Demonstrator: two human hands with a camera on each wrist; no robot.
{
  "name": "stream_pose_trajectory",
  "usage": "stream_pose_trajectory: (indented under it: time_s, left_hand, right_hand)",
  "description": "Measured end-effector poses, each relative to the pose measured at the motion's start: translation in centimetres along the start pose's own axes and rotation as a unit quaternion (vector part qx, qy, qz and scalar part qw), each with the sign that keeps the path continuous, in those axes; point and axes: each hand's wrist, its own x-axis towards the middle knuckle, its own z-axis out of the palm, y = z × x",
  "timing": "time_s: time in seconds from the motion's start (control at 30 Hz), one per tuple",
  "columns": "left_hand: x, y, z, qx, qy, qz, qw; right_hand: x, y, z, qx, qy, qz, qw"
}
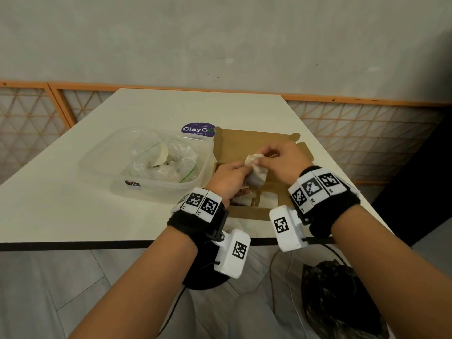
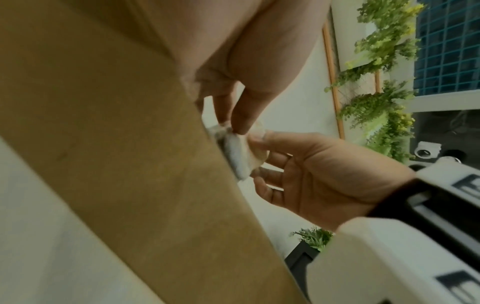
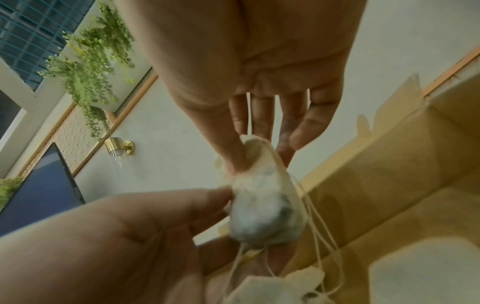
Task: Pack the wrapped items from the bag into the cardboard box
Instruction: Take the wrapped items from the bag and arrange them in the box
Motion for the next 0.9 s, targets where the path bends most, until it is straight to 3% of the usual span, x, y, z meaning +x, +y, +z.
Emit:
stream_pose_trajectory:
  time_s: [0.13, 0.23, 0.43, 0.63, 0.9]
  left_hand:
    - [-0.1, 0.5, -0.2, 0.092, 0.033, 0.064, 0.993]
    - [-0.3, 0.8, 0.6, 0.030, 0.009, 0.030, 0.999]
    - [0.0, 0.3, 0.6, -0.048, 0.058, -0.018, 0.997]
    - [0.5, 0.4, 0.3, -0.078, 0.064, -0.041, 0.994]
    - [-0.3, 0.6, 0.1, -0.094, -0.055, -0.045, 0.993]
  right_hand:
    - [0.1, 0.6, -1.4, 0.076, -0.027, 0.016, 0.997]
    - [-0.1, 0.8, -1.1, 0.193, -0.067, 0.044, 0.978]
    - [-0.3, 1.3, -2.5, 0.116, -0.054, 0.017, 0.992]
    - [-0.9, 0.0, -3.7, 0.147, -0.152, -0.038, 0.977]
    - [0.4, 0.2, -1.6, 0.142, -0.038, -0.027, 0.989]
